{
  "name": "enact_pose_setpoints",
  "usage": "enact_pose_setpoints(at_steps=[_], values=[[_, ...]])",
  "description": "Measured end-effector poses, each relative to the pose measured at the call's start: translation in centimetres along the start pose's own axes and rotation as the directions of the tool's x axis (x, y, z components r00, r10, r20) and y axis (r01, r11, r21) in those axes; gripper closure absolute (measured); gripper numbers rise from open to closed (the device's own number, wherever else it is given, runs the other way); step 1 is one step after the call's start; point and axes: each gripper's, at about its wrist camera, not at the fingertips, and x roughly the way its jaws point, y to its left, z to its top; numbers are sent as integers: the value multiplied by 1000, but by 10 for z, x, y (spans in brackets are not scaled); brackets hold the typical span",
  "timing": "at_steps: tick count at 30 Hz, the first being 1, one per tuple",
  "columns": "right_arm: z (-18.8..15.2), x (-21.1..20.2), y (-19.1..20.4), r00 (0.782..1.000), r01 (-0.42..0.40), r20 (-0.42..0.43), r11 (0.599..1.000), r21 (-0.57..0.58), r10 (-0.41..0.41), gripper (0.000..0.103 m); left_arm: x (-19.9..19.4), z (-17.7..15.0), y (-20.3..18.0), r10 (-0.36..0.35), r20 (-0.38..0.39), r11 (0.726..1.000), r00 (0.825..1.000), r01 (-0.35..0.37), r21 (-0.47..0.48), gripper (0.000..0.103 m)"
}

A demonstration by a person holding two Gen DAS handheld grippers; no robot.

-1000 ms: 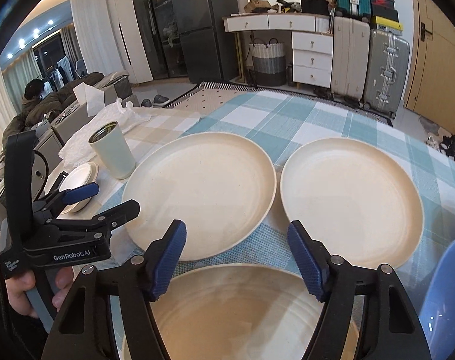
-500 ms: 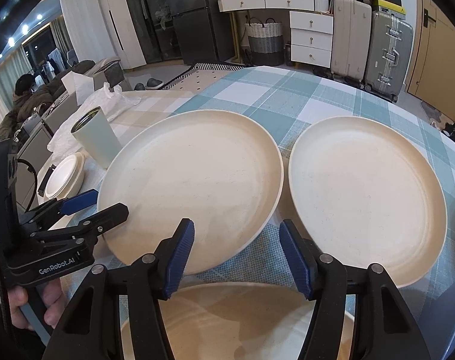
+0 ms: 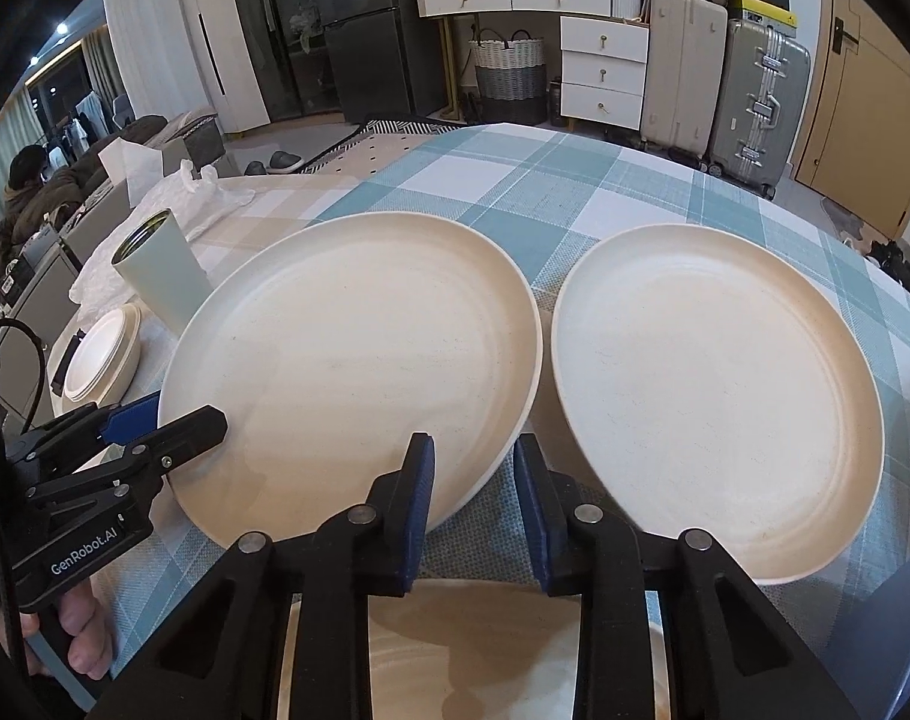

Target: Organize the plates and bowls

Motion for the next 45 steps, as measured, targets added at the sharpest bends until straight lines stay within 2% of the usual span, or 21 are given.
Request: enact_pose_setpoints(at_steps=[5,21,31,45], values=[[-2,-4,4,1000,20,17,1000,-21,-20,75,-6,-1,-4,15,16,1000,1000,-16,26,66],[-3,-40,8,996,15,89,1000,-19,-13,75,-51,2,-14,-7,79,999,997,3,48,66],[-20,-75,-2,992,34,124,999,28,-37,75,-85,-3,-45,-36,104,994,994,24,109,66],[-59,-132,-23,983,67,167,996,66,-77,75,-135,-32,-106,-45,130,981,991,19,194,66]])
